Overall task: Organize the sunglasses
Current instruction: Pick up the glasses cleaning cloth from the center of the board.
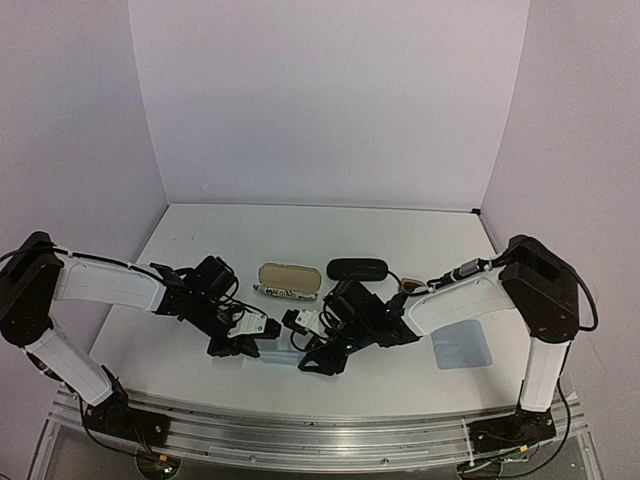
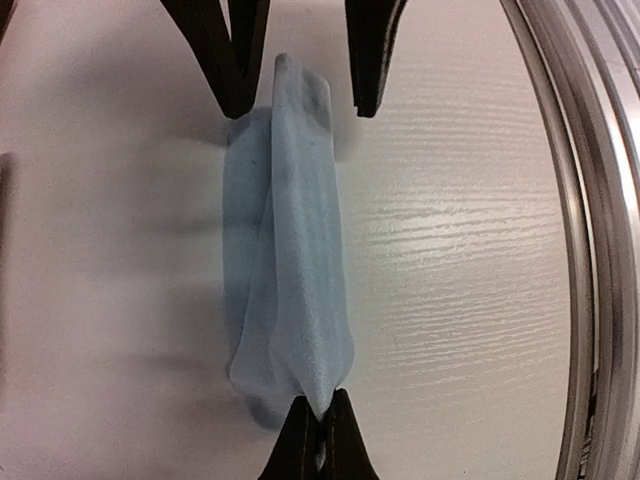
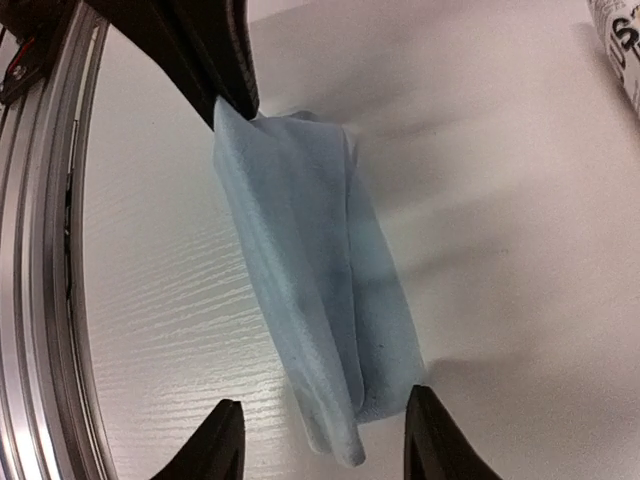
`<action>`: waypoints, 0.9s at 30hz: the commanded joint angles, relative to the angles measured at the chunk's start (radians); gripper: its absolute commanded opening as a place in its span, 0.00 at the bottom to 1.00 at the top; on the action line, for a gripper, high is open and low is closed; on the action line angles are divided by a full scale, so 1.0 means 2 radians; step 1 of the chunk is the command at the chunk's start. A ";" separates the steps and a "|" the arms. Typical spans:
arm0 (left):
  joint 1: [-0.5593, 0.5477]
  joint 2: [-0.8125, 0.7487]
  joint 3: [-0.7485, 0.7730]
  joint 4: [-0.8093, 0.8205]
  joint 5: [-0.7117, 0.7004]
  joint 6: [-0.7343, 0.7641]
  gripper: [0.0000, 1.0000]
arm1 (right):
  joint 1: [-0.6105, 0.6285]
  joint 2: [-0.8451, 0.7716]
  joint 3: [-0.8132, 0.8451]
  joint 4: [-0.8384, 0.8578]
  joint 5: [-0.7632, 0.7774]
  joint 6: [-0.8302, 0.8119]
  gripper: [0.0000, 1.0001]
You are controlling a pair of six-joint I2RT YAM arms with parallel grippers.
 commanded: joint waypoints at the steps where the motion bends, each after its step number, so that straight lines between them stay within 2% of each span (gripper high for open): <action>1: 0.002 -0.003 0.063 -0.115 0.049 -0.015 0.00 | -0.001 -0.059 -0.017 0.033 0.019 -0.048 0.53; 3: 0.003 0.007 0.079 -0.144 0.054 -0.021 0.00 | 0.002 -0.078 -0.028 0.049 0.032 -0.058 0.70; 4: 0.002 0.012 0.086 -0.152 0.058 -0.023 0.00 | 0.006 -0.086 -0.038 0.062 0.042 -0.066 0.75; 7: 0.002 0.019 0.096 -0.166 0.066 -0.029 0.00 | 0.029 -0.111 -0.072 0.112 0.065 -0.110 0.77; 9: 0.003 0.024 0.099 -0.167 0.067 -0.031 0.00 | 0.041 -0.110 -0.085 0.126 0.071 -0.125 0.76; 14: 0.003 0.036 0.104 -0.166 0.064 -0.030 0.00 | 0.048 -0.067 -0.081 0.135 0.076 -0.136 0.63; 21: 0.007 0.039 0.103 -0.165 0.059 -0.027 0.00 | 0.049 -0.017 -0.072 0.172 0.099 -0.178 0.62; 27: 0.007 0.041 0.103 -0.164 0.058 -0.027 0.00 | 0.051 0.008 -0.059 0.181 0.106 -0.183 0.47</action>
